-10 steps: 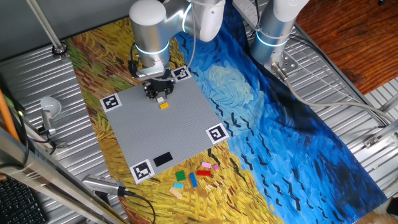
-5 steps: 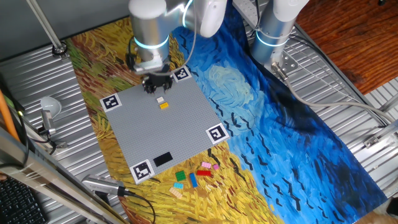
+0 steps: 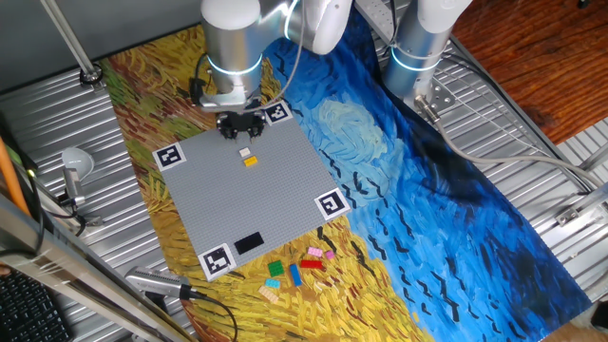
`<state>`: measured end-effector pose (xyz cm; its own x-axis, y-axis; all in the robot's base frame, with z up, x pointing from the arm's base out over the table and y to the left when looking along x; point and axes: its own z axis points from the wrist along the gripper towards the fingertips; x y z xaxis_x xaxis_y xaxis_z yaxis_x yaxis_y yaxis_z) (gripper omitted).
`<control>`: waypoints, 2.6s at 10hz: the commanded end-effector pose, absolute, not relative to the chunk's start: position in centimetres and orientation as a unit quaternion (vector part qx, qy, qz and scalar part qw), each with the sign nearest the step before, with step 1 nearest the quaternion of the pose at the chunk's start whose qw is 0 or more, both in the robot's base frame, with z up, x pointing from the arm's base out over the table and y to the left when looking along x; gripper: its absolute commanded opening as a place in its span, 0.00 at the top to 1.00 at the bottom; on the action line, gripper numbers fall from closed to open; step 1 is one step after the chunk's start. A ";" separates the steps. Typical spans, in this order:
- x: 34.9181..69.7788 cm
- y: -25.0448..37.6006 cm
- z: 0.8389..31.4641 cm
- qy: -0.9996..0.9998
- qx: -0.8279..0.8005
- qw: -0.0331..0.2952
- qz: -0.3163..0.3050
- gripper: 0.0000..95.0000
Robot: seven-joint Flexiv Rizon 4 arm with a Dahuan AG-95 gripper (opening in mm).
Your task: Stack small Lego blocks randomly, one at a time
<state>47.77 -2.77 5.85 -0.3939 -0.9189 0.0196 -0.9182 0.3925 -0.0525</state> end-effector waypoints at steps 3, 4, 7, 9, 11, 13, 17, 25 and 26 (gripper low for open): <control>47.4 -2.6 6.8 0.859 -0.511 0.008 -0.021 1.00; 47.4 -2.5 6.5 0.855 -0.519 0.007 -0.021 1.00; 47.7 -2.6 5.5 0.855 -0.519 0.006 -0.023 1.00; 48.0 -2.6 4.9 0.858 -0.513 0.007 -0.022 1.00; 48.4 -2.6 4.5 0.862 -0.507 0.007 -0.023 1.00; 48.6 -2.5 4.1 0.864 -0.503 0.007 -0.023 1.00; 48.7 -2.6 3.3 0.871 -0.491 0.007 -0.024 1.00; 48.7 -2.6 2.1 0.874 -0.485 0.007 -0.023 1.00; 48.7 -2.5 1.9 0.875 -0.483 0.007 -0.023 1.00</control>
<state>48.78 -2.47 1.93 -0.5356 -0.8444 0.0074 -0.8438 0.5348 -0.0451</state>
